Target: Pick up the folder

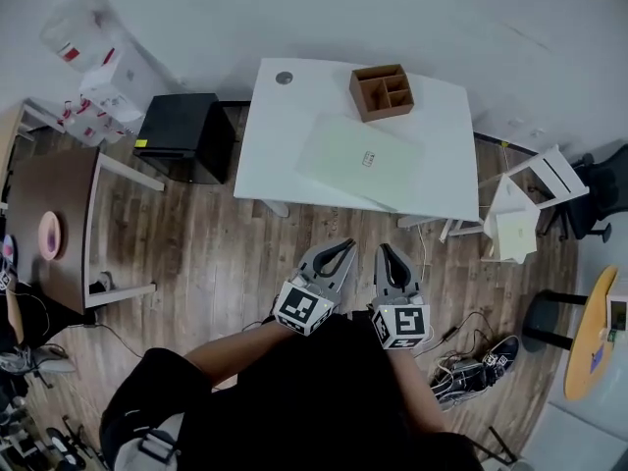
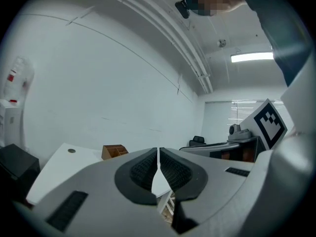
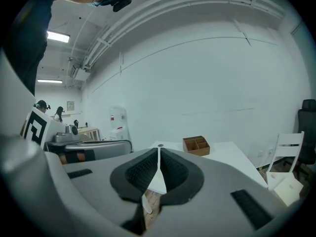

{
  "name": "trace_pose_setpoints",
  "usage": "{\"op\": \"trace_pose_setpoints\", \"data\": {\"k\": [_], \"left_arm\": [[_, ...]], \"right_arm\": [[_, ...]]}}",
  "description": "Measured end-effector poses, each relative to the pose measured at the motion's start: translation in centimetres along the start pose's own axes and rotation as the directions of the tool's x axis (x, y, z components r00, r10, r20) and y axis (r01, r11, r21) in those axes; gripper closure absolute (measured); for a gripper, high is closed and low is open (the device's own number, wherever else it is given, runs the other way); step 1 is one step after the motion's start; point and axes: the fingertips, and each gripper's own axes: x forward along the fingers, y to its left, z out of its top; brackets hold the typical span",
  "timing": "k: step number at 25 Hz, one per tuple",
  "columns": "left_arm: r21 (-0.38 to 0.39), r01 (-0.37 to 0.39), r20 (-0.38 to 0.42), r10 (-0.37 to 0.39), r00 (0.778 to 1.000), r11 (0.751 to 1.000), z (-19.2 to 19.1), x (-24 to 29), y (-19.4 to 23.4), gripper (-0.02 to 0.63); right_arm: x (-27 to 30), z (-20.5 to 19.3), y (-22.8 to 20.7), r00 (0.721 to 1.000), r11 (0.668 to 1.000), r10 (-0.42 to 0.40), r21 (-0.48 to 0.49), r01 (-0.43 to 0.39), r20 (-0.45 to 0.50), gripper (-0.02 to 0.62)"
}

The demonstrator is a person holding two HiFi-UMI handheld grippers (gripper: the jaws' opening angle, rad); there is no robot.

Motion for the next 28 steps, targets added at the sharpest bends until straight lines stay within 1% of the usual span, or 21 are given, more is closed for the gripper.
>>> {"op": "trace_pose_setpoints", "data": {"k": [2,5,8,10,14,16,19,21,22,25,28], "left_arm": [[-0.001,-0.004,-0.009,0.004,1.0,1.0,-0.2,0.3,1.6,0.58],[-0.02,-0.028,-0.016,0.028,0.999,0.999,-0.6,0.6,3.8,0.58],[-0.042,-0.063,-0.024,0.062,0.998,0.997,-1.1,1.5,5.7,0.58],[-0.042,-0.075,-0.029,0.074,0.997,0.996,-1.3,2.3,6.7,0.58],[-0.034,-0.089,-0.033,0.087,0.996,0.995,-1.5,3.8,8.1,0.584],[-0.033,-0.108,-0.053,0.106,0.993,0.994,-1.9,4.8,9.0,0.584],[-0.033,-0.151,-0.084,0.148,0.985,0.988,-2.3,7.0,10.9,0.584],[-0.033,-0.177,-0.091,0.173,0.981,0.984,-2.0,9.3,12.1,0.584],[-0.029,-0.178,-0.091,0.175,0.98,0.984,-1.7,10.5,12.7,0.584],[0.012,-0.165,-0.099,0.166,0.981,0.986,-1.2,14.3,14.2,0.584],[0.054,-0.201,-0.139,0.206,0.969,0.978,-1.9,17.4,16.1,0.583]], "right_arm": [[1.1,-0.3,-0.1,1.0,1.0,-0.014,0.008,0.014,-0.014,0.56],[2.2,-0.5,-0.4,1.0,1.0,-0.009,0.016,0.009,-0.03,0.56],[3.6,-0.5,-1.5,0.999,1.0,-0.009,0.027,0.01,-0.04,0.56],[4.9,-0.7,-2.7,0.999,0.999,-0.017,0.043,0.019,-0.048,0.56],[7.7,-0.5,-4.2,1.0,0.997,0.0,0.076,0.001,-0.024,0.56],[9.3,0.0,-4.7,1.0,0.994,0.016,0.106,-0.016,-0.004,0.56],[12.2,1.0,-6.4,0.999,0.995,0.031,0.098,-0.032,0.007,0.56],[13.9,1.6,-8.4,1.0,0.995,0.022,0.098,-0.022,0.005,0.56],[14.8,1.9,-9.5,1.0,0.994,0.013,0.104,-0.014,0.005,0.56],[17.5,2.3,-12.3,1.0,0.993,-0.001,0.114,0.001,0.001,0.559],[19.8,1.5,-15.0,0.999,0.993,-0.011,0.114,0.014,-0.031,0.558]]}}
